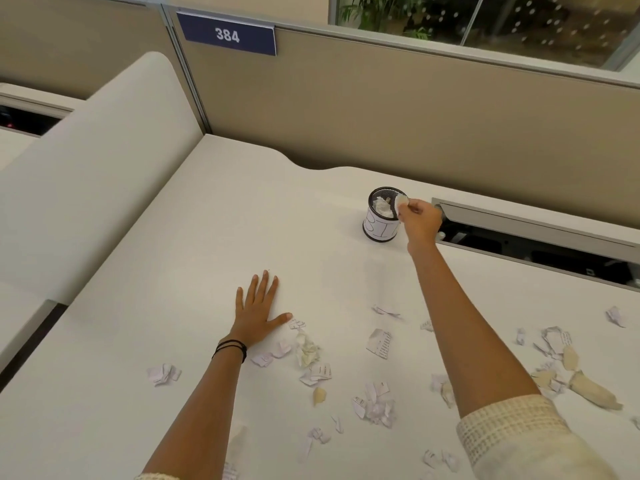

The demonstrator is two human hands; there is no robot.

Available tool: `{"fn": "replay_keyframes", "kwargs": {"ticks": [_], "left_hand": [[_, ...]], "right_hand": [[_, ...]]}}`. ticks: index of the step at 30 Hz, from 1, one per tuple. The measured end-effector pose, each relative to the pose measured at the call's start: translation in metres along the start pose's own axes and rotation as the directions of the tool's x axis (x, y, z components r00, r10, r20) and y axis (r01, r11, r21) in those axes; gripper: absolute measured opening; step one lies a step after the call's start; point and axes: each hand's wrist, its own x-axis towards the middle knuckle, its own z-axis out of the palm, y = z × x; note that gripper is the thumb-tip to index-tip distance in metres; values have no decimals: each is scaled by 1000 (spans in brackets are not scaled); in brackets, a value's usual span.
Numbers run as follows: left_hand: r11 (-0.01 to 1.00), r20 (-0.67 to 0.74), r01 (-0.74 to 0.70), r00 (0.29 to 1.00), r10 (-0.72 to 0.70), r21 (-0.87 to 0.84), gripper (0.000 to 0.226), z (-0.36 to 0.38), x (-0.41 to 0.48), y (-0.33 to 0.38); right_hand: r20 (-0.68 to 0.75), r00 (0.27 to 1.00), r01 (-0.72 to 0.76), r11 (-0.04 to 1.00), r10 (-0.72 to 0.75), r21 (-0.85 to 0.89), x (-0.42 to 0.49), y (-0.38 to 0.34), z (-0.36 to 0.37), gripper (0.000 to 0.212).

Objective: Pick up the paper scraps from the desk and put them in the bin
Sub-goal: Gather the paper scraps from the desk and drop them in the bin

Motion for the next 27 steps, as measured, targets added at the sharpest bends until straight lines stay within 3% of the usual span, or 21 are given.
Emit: {"fn": "replay_keyframes", "kwargs": {"ticks": [2, 6, 10, 14, 16, 18, 24, 27], "left_hand": [[1000, -22, -5, 1000, 5, 14, 113, 2, -1, -2], [1000, -80, -18, 997, 20, 22, 108, 4, -1, -5], [998, -158, -42, 986, 48, 38, 99, 7, -4, -6], [997, -222, -69, 972, 73, 22, 84, 11, -10, -9], [997, -219, -68, 973, 71, 24, 80, 11, -11, -10], [998, -198, -60, 978, 63, 22, 80, 9, -10, -9], [999, -126, -18, 992, 22, 31, 88, 10, -14, -7], [999, -115, -11, 993, 15, 36, 90, 10, -17, -7]], "right_hand": [[13, 998, 60, 996, -59, -71, 5, -4, 2, 19], [111, 980, 174, 981, -163, -91, -5, -5, -10, 28], [146, 965, 240, 961, -220, -139, -44, 24, -38, 21], [352, 933, 204, 919, -78, -337, -89, 78, -65, 22], [526, 850, 298, 839, -17, -454, -109, 103, -74, 32], [626, 779, 392, 793, -17, -466, -125, 117, -80, 36], [716, 698, 520, 703, -23, -485, -166, 125, -96, 44], [672, 740, 503, 687, -29, -524, -186, 133, -101, 50]]}}
